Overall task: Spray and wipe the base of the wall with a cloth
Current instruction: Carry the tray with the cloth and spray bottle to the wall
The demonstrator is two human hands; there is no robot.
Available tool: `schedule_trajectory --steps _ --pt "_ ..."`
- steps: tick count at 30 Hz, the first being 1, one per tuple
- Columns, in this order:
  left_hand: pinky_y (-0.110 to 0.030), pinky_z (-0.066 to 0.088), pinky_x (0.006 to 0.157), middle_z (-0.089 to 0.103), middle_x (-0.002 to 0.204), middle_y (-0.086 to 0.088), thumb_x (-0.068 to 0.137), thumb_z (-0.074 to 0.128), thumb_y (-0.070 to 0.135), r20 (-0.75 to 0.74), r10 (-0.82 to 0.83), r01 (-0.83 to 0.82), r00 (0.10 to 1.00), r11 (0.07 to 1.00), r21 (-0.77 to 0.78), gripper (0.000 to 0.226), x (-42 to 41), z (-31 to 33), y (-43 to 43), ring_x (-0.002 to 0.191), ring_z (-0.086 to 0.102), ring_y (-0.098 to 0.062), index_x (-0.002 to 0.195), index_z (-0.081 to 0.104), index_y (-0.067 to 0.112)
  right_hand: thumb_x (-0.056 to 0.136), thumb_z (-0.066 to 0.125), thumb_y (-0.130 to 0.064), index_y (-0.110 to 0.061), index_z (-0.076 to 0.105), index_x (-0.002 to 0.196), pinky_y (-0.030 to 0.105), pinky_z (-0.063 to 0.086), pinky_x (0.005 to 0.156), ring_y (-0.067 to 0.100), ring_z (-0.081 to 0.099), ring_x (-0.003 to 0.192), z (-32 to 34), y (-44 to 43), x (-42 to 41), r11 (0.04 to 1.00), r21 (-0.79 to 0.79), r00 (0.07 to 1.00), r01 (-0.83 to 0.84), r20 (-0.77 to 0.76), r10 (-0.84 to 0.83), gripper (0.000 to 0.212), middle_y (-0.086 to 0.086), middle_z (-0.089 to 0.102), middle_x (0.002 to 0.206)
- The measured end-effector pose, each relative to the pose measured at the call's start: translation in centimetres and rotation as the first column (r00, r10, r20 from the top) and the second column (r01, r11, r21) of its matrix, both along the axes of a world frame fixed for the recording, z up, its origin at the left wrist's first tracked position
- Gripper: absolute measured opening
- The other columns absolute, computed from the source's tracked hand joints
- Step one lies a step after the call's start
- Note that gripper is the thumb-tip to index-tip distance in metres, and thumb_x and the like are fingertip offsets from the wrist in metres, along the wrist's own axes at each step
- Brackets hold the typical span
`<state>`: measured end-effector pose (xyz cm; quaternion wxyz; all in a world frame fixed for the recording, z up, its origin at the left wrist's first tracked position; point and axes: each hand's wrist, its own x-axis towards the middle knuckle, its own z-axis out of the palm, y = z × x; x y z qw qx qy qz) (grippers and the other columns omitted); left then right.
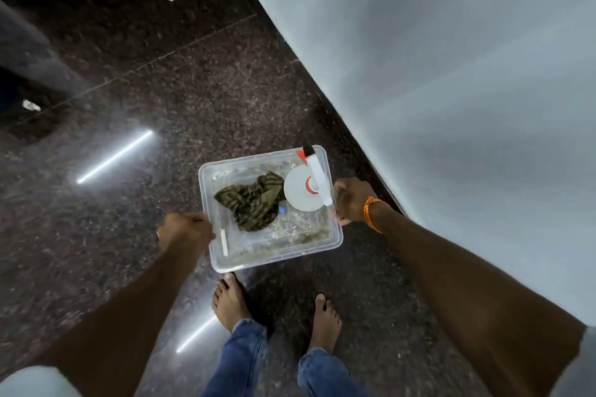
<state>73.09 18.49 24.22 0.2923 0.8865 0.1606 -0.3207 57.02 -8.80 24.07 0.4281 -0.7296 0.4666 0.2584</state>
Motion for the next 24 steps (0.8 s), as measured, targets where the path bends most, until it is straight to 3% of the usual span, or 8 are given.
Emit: schedule_trajectory --steps 5,10,14,15,16,18,21,24 --pt "-0.036 0.06 0.076 0.071 0.065 -0.007 0.07 0.072 0.002 0.021 0.015 -0.015 1.0 0.999 -0.046 0.023 2.9 -2.7 -0.1 0.067 0.07 -0.022 0.059 0.069 0.022 0.083 0.062 0.004 -0.012 0.063 0.076 0.049 0.065 0.076 0.034 0.078 0.085 -2.7 -0.7 4.5 0.99 -0.066 0.992 -0.126 -0.031 0.124 0.018 0.019 0.079 0.09" --pt "-0.039 0.06 0.079 0.072 0.068 -0.008 0.069 0.076 0.003 0.041 0.059 -0.055 0.997 0.995 -0.088 0.015 5.8 -10.2 -0.2 0.069 0.07 -0.021 0.072 0.074 0.018 0.082 0.066 0.001 -0.006 0.072 0.092 0.053 0.061 0.088 0.039 0.074 0.1 -10.0 -2.0 9.4 0.974 -0.128 0.981 -0.188 0.023 0.193 0.013 0.021 0.077 0.102" --pt "-0.045 0.06 0.077 0.072 0.072 -0.012 0.071 0.074 0.005 0.02 0.156 -0.153 0.988 0.982 -0.11 0.008 8.9 -15.9 -0.6 0.068 0.07 -0.027 0.073 0.073 0.013 0.086 0.067 -0.006 -0.01 0.07 0.09 0.043 0.061 0.089 0.035 0.073 0.099 -14.1 -3.2 12.4 0.941 -0.19 0.956 -0.28 0.03 0.291 0.007 0.019 0.077 0.103" --pt "-0.048 0.059 0.079 0.071 0.076 -0.014 0.068 0.076 0.009 0.085 0.086 -0.087 0.993 0.996 0.018 0.01 9.2 -20.7 0.7 0.072 0.069 -0.03 0.077 0.073 0.012 0.085 0.068 -0.009 -0.013 0.069 0.089 0.041 0.061 0.088 0.033 0.074 0.098 -16.1 -3.1 13.3 0.931 -0.203 0.949 -0.304 0.023 0.315 0.006 0.018 0.077 0.102" --pt "-0.049 0.057 0.082 0.068 0.084 -0.014 0.064 0.076 0.02 0.01 0.053 -0.054 0.999 0.996 0.071 0.031 7.6 -24.8 3.4 0.078 0.068 -0.033 0.092 0.071 0.008 0.084 0.07 -0.011 -0.015 0.07 0.089 0.04 0.061 0.087 0.03 0.075 0.096 -18.4 -3.2 14.1 0.92 -0.217 0.939 -0.326 0.039 0.342 0.005 0.016 0.078 0.101" --pt "-0.043 0.05 0.084 0.059 0.095 -0.012 0.061 0.062 0.051 -0.004 -0.106 0.106 0.994 0.991 -0.085 0.074 -3.3 -30.1 7.9 0.088 0.062 -0.036 0.126 0.05 0.018 0.082 0.073 -0.012 -0.014 0.072 0.085 0.03 0.064 0.074 0.019 0.077 0.079 -20.2 -3.9 15.0 0.927 -0.227 0.948 -0.298 0.039 0.315 0.004 0.011 0.078 0.087" --pt "-0.044 0.051 0.085 0.06 0.107 -0.025 0.086 0.033 0.055 0.059 -0.033 0.044 0.998 0.979 -0.197 0.056 -7.5 -31.6 8.0 0.097 0.062 -0.041 0.126 0.053 0.02 0.083 0.068 -0.003 -0.009 0.071 0.083 0.039 0.066 0.062 0.022 0.076 0.064 -23.6 -4.0 16.3 0.956 -0.172 0.965 -0.237 0.073 0.252 0.007 0.011 0.076 0.075" --pt "-0.049 0.058 0.082 0.072 0.083 -0.019 0.081 0.069 0.01 0.116 -0.003 0.015 0.993 0.994 -0.106 0.014 10.5 -27.0 -0.4 0.081 0.069 -0.033 0.091 0.073 0.0 0.086 0.057 0.007 -0.006 0.064 0.08 0.048 0.066 0.067 0.032 0.077 0.071 -26.2 -4.0 17.7 0.965 -0.14 0.967 -0.22 0.102 0.235 0.017 0.015 0.072 0.069"
